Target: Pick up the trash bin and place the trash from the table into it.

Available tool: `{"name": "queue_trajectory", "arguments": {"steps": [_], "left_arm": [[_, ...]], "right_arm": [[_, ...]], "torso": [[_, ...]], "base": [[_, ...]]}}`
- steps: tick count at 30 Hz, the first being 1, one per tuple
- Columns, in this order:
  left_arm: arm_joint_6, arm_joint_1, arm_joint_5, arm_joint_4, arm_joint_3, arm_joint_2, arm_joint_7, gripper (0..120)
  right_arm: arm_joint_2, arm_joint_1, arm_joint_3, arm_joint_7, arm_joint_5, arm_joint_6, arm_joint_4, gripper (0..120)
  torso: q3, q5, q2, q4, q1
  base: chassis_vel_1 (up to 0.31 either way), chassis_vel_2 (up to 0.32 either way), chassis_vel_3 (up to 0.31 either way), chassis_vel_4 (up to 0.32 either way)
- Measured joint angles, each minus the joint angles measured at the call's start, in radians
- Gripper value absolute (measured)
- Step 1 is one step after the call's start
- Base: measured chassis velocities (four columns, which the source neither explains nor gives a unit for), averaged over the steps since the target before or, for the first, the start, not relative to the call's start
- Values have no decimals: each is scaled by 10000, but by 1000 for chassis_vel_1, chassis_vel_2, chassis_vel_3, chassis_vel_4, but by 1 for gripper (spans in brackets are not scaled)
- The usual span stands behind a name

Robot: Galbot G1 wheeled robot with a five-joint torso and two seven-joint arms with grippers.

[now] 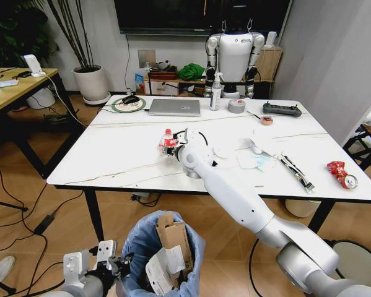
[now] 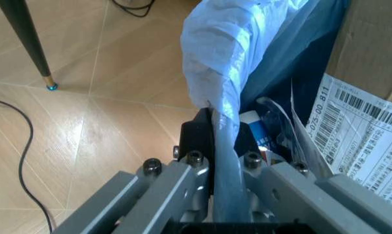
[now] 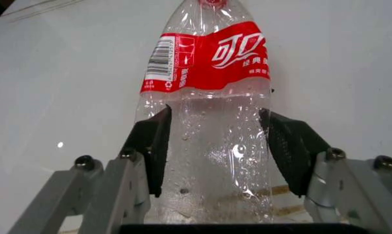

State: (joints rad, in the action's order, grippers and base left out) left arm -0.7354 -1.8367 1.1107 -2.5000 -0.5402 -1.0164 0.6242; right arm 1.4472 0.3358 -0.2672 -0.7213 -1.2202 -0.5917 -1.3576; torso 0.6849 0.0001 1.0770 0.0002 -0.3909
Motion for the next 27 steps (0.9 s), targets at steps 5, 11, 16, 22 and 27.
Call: {"name": "queue_trajectory", "arguments": {"steps": [5, 11, 16, 22, 27], "left_arm": [[0, -1, 1, 0, -13, 2, -3, 0], [0, 17, -2, 0, -13, -5, -13, 0], [0, 15, -6, 0, -21, -5, -16, 0], [0, 13, -17, 0, -23, -10, -26, 0], [0, 37, -14, 0, -30, 0, -27, 0]], "right_arm": [[-34, 2, -66, 23, 175, 102, 34, 24], [-76, 57, -130, 37, 268, 181, -26, 5], [-91, 99, -177, 39, 339, 229, -38, 0], [-97, 128, -183, 35, 420, 291, -56, 0], [-234, 213, -32, -28, 384, 333, -462, 0]], "torso": [[0, -1, 0, -2, -1], [1, -1, 0, -3, 0], [1, -1, 0, -1, 0], [2, -1, -1, -1, -1], [5, -2, -4, 0, -6]], "base": [[0, 0, 0, 0], [0, 0, 0, 0], [0, 0, 0, 0], [0, 0, 0, 0], [0, 0, 0, 0]]}}
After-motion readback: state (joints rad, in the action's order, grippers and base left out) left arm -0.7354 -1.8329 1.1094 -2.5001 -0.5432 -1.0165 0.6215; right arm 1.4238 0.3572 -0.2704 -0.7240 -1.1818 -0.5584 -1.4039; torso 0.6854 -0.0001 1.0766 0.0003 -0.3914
